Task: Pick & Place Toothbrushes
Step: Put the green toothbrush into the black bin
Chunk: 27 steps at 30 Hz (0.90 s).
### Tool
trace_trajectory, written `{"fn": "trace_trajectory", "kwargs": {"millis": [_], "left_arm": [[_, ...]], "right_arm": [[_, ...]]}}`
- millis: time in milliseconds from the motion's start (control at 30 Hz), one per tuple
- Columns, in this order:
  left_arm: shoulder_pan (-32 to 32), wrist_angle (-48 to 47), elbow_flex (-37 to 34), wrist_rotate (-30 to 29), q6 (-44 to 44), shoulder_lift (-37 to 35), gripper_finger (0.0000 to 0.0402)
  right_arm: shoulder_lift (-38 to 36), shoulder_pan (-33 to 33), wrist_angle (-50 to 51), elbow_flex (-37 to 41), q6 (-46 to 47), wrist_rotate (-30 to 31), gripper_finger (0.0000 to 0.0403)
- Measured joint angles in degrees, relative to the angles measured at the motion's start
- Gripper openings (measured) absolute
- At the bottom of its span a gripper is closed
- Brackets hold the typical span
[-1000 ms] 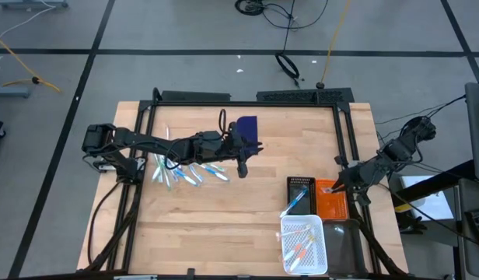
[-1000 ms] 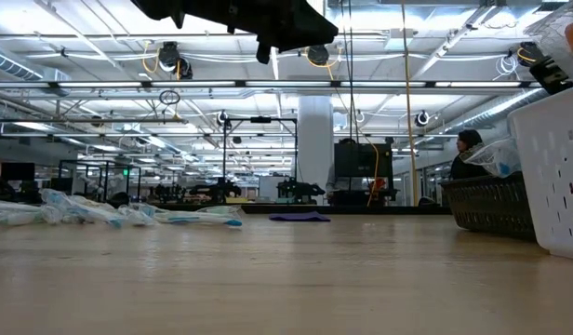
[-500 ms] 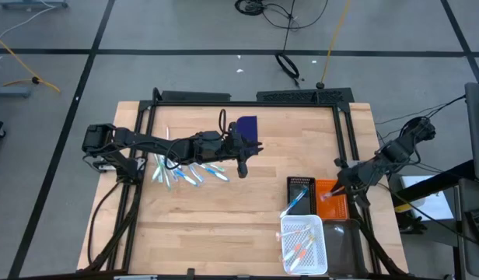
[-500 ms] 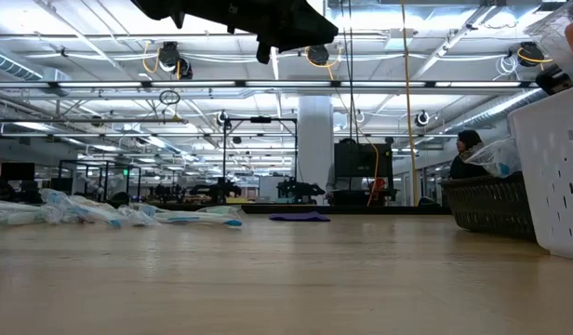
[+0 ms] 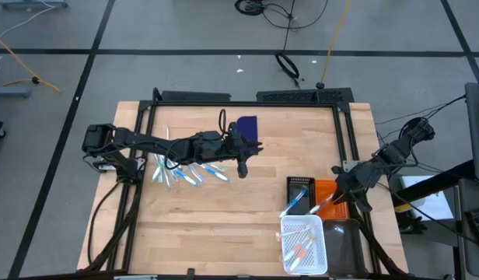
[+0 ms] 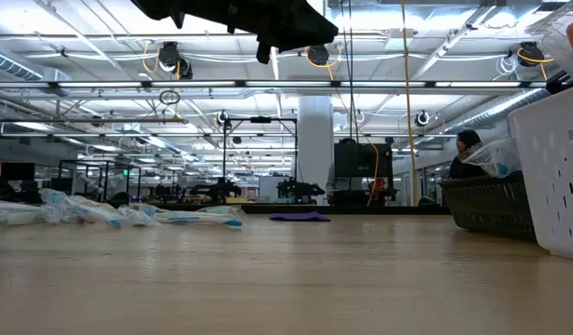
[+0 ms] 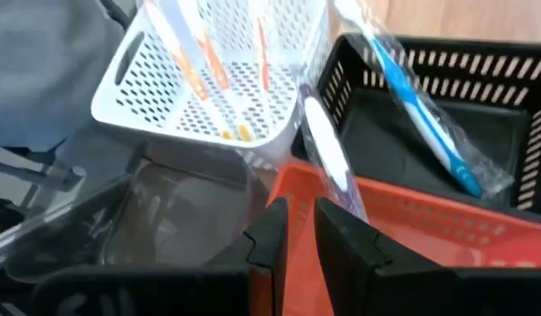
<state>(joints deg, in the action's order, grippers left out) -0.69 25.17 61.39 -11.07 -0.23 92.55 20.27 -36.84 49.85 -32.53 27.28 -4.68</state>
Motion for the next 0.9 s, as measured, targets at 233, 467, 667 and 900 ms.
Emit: {"fn": "trace_trajectory", "kwargs": {"millis": [233, 467, 667, 900], "left_arm": [[0.00, -0.47, 0.00, 0.00, -0.13, 0.00, 0.0079], [-1.07, -11.75, 0.00, -2.95, -1.88, -2.06, 0.0079], [-3.17, -29.92, 0.00, -2.83, -8.19, -5.91, 0.0079], [-5.28, -53.34, -0.02, -2.36, -9.18, -7.10, 0.0079]], "right_arm": [[0.30, -0.02, -8.96, 0.04, -2.72, 3.10, 0.0054], [5.17, 0.10, -21.91, 0.18, -8.50, 10.95, 0.0054], [14.81, 3.92, -30.69, 0.48, -13.33, 17.37, 0.0054], [25.15, 14.78, -39.70, 0.54, -19.61, 14.72, 0.0055]]}}
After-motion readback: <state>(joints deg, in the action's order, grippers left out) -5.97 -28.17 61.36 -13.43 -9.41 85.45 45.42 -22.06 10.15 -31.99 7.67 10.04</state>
